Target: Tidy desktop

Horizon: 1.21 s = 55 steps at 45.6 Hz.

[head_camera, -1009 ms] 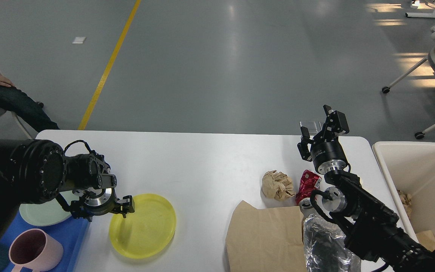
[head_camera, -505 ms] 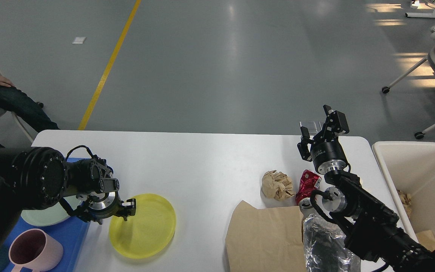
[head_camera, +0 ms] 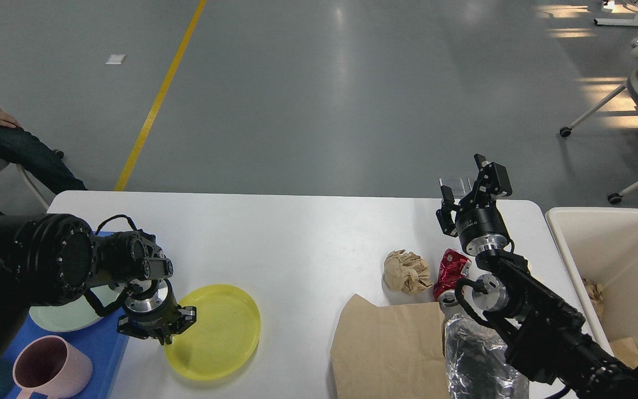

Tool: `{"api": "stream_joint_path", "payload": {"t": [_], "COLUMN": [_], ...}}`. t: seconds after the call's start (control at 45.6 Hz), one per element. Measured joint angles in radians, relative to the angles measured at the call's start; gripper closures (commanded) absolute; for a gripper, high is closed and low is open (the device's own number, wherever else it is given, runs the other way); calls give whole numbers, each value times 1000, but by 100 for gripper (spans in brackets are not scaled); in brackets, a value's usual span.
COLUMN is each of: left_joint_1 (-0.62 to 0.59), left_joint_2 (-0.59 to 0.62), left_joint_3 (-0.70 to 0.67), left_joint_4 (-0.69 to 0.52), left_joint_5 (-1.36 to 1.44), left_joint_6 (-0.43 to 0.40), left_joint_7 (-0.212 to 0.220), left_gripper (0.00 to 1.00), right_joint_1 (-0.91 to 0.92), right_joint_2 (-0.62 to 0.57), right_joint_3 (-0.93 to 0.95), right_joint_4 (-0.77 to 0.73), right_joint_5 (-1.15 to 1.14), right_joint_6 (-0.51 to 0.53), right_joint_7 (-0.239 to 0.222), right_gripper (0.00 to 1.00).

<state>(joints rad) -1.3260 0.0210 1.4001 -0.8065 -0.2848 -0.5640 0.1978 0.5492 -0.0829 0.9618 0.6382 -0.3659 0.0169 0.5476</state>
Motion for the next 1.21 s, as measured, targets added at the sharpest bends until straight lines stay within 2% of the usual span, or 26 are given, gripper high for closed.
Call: {"api": "stream_joint_path", "payload": {"t": [0.219,0.461,0.834,1.053,1.207], "left_joint_1": [-40,-183,-362,-532,-674], "left_joint_2": [4,29,49,93,129], "left_joint_3": [-1,-1,0,2,9], "left_joint_4": [-8,-9,-12,-19,-87], "left_joint_5": [-6,-7,-7,-10,-13], "left_joint_6": [-14,-142,-204,-368,-395], "left_joint_7": [0,-2,-1,-7,-13], "left_gripper": [100,100,100,100,100], "right_joint_1": [0,0,0,0,0], "right_joint_2": [0,0,0,0,0], "right_joint_3": [0,0,0,0,0], "right_joint_4": [0,0,-1,-1,-1], "right_joint_5": [0,0,-1,0,0], "right_joint_6": [0,0,0,0,0], "right_joint_7": [0,0,0,0,0], "right_gripper": [0,0,0,0,0]}}
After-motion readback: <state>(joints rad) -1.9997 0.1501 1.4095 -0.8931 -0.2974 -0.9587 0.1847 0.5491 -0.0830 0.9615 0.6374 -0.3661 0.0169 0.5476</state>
